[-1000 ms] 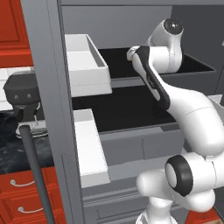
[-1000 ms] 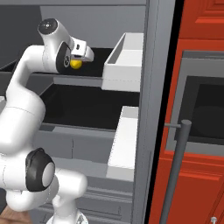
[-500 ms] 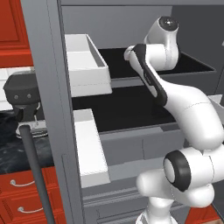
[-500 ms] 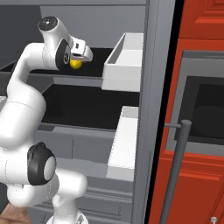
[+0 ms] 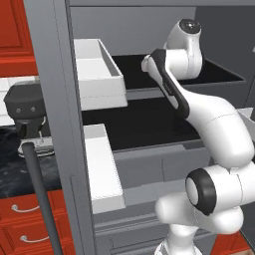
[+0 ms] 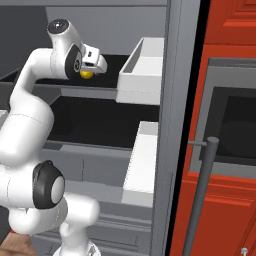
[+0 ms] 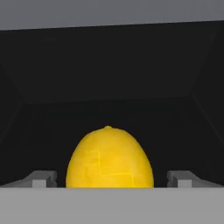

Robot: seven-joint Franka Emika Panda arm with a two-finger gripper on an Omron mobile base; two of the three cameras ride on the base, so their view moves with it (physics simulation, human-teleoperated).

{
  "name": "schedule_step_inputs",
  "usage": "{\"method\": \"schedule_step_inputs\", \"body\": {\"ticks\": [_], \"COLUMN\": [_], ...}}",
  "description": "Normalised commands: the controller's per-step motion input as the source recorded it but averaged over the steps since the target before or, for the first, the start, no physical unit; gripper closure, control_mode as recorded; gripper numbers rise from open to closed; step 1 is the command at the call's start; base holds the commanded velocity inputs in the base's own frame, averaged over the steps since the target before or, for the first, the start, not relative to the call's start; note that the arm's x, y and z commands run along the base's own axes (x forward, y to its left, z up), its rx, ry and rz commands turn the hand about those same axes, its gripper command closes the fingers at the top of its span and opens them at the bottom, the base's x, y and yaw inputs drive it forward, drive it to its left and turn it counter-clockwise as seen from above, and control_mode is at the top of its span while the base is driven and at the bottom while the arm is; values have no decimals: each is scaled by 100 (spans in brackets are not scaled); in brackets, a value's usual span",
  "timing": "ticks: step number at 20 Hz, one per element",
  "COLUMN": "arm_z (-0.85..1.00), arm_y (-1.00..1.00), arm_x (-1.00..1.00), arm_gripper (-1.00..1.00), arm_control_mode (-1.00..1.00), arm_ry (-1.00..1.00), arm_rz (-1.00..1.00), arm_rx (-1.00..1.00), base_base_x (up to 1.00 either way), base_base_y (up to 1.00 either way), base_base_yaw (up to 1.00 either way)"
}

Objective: Retrieve a lemon from the fridge and place it on the cutting board with the fish.

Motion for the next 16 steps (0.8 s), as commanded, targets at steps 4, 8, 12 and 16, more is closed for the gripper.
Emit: {"method": "schedule_step_inputs", "body": {"ticks": [4,8,12,16], "arm_z": [0,0,0,-1], "arm_y": [0,0,0,0], "arm_x": [0,1,2,1], "arm_gripper": [-100,100,100,100], "arm_control_mode": [-100,-100,-100,-100], "arm_ry": [1,0,1,1], "arm_rz": [0,0,0,0], "arm_rx": [0,0,0,0], "base_base_x": [0,0,0,0], "base_base_y": [0,0,0,0], "base_base_yaw": [0,0,0,0]}}
